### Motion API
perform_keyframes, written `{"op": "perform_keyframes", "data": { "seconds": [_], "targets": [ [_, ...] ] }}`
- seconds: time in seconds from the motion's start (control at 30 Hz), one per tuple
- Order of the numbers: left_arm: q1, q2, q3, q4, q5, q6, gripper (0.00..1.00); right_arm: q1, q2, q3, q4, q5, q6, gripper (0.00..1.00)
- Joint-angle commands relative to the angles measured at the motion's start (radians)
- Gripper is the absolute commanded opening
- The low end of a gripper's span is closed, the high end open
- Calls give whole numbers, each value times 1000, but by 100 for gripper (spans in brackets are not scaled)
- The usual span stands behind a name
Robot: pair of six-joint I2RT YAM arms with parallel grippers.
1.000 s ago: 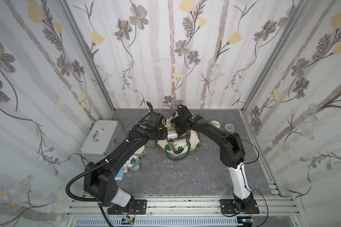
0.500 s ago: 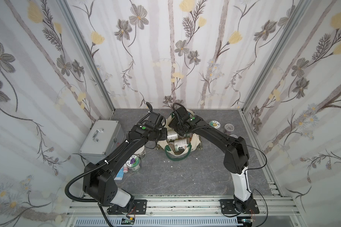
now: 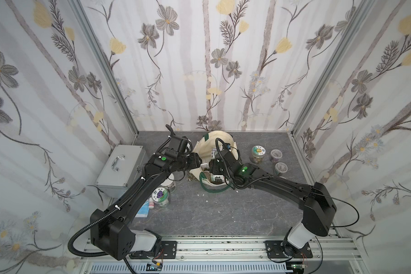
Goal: Take out the seed jars from the canvas bag
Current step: Pick up the seed jar from the canvas bag.
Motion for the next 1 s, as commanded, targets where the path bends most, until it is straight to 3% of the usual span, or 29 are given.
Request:
{"op": "perform_keyframes", "data": {
  "seconds": [0.0, 0.17, 0.4, 0.97],
  "targets": [
    [22, -39, -12, 49, 94, -55, 67, 1, -77, -109, 286, 23, -162, 56],
    [41, -75, 16, 56, 233, -75, 100, 4, -167, -251, 452, -29, -302, 56],
    [37, -27, 90, 58, 457, -84, 100, 45, -261, -314, 522, -96, -465, 56],
    [-6, 49, 142, 38, 543, -38, 100, 147, -250, -276, 505, -115, -559, 57]
  ]
}}
